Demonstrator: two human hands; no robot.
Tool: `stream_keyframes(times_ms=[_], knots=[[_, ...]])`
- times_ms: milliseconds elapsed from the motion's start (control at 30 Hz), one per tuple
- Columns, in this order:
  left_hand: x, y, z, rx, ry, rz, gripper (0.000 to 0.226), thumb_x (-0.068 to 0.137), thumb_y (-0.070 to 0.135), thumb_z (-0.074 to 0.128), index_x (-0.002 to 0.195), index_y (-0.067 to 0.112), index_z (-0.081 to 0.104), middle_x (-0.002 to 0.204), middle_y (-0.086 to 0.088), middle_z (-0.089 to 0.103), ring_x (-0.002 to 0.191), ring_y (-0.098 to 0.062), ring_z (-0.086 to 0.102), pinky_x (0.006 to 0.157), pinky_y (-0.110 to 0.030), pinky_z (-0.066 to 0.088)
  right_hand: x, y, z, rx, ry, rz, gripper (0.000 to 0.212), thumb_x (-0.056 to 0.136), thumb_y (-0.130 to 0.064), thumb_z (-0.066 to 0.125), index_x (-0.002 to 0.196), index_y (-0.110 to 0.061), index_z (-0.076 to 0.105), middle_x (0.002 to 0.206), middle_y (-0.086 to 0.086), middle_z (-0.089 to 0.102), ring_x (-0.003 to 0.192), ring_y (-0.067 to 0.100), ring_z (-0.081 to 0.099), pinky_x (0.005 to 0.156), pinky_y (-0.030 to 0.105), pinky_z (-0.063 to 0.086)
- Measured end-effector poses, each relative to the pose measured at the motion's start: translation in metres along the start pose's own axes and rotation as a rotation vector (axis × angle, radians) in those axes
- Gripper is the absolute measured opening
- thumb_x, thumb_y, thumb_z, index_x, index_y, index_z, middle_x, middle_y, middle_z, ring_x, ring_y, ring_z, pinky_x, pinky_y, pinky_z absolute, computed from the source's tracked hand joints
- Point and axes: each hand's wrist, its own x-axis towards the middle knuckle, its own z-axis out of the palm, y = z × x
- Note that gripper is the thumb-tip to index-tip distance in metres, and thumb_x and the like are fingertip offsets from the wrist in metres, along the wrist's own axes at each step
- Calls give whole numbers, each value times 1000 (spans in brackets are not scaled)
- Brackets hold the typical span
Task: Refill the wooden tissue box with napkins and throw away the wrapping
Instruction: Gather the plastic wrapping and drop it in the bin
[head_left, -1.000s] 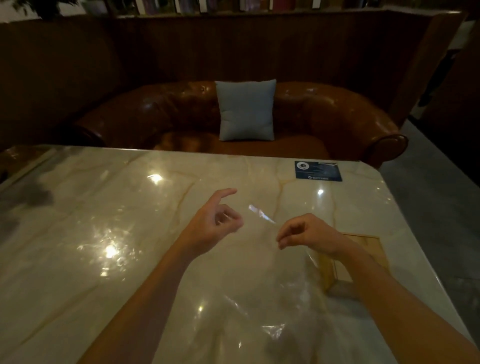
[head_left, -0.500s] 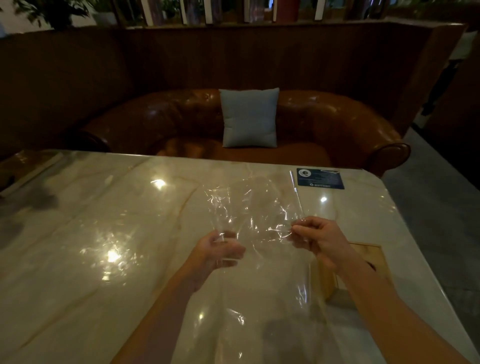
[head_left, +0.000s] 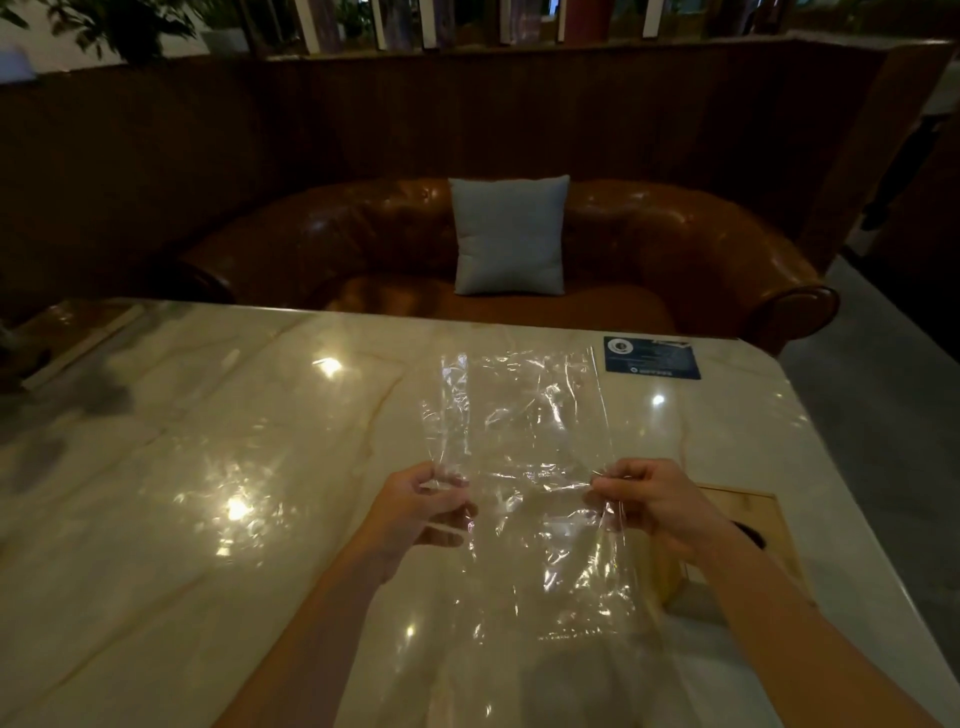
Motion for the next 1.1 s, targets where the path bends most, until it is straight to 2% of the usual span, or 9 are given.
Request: stream_keyframes(times_ms=[300,400,600,733,833,900,967,1033,1100], knots=[[-7,1,-2,-34,37,123,10,84,-4,58,84,2,66,65,-6,72,53,-14,64,47,-25,54,1,14,-7,97,-74,100,18,79,3,60,94,-2,69,63,12,70,57,24,69,49,31,56],[-6,0,1,-70,74,159,21,82,-10,56,76,4,70,62,-3,71,51,-12,62,45,-22,51,2,15,-6,148,-80,99,18,80,7,57,92,-1,67,64,13,70,52,21,66,45,29,54],[-3,-5,-6,3,35,218,56,66,-33,34,47,7,68,64,2,71,60,-13,63,50,-22,53,4,14,-6,179,-117,65,45,80,20,36,59,0,71,65,17,72,61,27,71,48,27,57],[-4,-8,-10,75,-2,190,62,62,-35,26,40,8,65,68,3,70,63,-12,65,52,-24,55,4,11,-2,159,-171,70,25,79,-1,46,68,0,68,71,17,69,62,29,70,44,26,53],[-4,-11,-16,157,-47,142,62,62,-33,24,36,10,59,86,-6,68,67,-13,65,57,-29,58,4,6,3,-71,-122,25,8,81,-2,59,87,-5,63,85,14,66,63,22,69,50,30,52],[-4,-12,-19,214,-24,106,58,64,-32,23,41,9,57,94,-10,62,65,-14,64,55,-31,55,5,3,6,-203,-102,-42,38,76,3,65,106,-18,58,97,13,64,67,20,69,55,34,52],[-2,-11,-22,168,70,78,48,71,-26,23,59,9,54,100,-12,58,62,-18,63,58,-31,50,4,-4,10,-281,-147,-79,62,76,5,66,122,-31,48,101,14,62,70,20,68,56,31,54],[-1,-9,-22,124,98,74,31,84,-13,37,77,13,52,104,-10,60,68,-16,66,66,-32,48,4,-12,15,-338,-223,-78,70,76,6,65,129,-32,41,101,14,63,72,19,67,58,28,55],[-3,-6,-18,170,-16,75,14,84,13,60,95,20,54,110,-9,62,84,-13,65,77,-28,47,5,-21,23,-398,-297,-70,67,76,4,64,128,-32,41,103,15,65,77,21,66,62,28,56]])
